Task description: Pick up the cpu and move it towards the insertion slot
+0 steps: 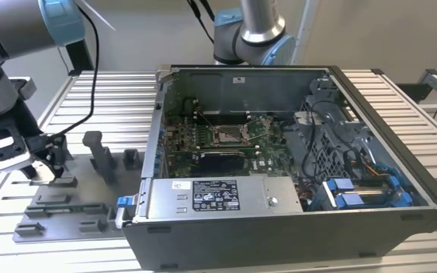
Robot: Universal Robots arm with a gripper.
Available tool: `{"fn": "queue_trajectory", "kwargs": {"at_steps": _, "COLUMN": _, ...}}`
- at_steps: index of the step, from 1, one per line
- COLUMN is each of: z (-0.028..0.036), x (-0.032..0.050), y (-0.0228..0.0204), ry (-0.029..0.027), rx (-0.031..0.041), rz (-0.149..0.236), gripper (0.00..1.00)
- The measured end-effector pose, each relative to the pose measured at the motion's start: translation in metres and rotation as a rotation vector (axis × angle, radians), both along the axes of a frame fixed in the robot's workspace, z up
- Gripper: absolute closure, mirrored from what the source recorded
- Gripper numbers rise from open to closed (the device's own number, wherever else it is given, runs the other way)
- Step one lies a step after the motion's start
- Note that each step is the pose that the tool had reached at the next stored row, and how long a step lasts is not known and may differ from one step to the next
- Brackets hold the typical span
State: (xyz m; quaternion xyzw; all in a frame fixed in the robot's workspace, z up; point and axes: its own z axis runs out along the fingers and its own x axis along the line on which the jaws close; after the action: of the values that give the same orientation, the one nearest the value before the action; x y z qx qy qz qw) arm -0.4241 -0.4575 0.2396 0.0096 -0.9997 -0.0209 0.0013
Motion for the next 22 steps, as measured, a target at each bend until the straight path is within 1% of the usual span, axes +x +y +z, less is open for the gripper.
{"fn": "queue_trajectory", "kwargs": {"at_steps": 22, "z": 0.1000, "x": 0.0000, "y": 0.0000, "ry": 0.0001, "rx": -0.0001, "rz": 0.000, "gripper": 1.00}}
